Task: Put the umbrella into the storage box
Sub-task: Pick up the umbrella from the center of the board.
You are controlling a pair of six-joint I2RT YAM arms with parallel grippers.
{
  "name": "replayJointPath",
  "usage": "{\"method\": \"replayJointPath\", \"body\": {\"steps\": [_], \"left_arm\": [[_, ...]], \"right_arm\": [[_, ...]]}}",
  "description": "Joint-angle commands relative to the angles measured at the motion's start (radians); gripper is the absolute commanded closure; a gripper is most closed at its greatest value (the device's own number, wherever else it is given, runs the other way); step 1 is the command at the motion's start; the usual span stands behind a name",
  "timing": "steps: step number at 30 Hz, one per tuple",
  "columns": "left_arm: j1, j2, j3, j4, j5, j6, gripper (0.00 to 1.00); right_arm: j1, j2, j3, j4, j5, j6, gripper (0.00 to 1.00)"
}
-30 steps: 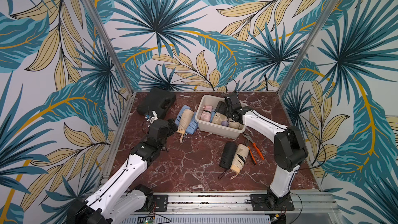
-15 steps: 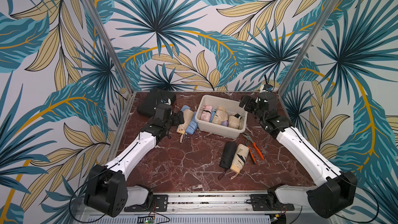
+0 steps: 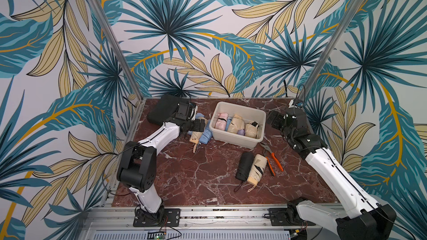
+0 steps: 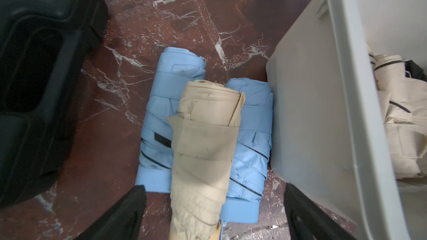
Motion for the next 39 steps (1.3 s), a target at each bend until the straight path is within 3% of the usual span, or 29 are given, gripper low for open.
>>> {"method": "replayJointPath", "body": {"steps": [1,26,31,39], "left_arm": [[0.007,0.049,0.072,-0.083,0.033,0.04,0.04],[-0.01,0.243,0.23,-0.16,-0.046,0.151,0.19],[-0.02,0.259,0.238,-0.164,-0.065,0.154,0.25],[-0.022,0.218,0.198,-0.157,-0.109,0.135,0.44]], "right_arm": [[-0.006,-0.022,-0.03,-0.021,0.024,-0.016,0.01],[-0.014,-0.024,-0.031,-0.015,0.019,0.015,0.01],[-0.014,-0.019,-0.029,-0.01,0.014,0.021,0.01],[-0.014,-0.027,-0.028,-0.009,0.01,0.025,0.0]]}}
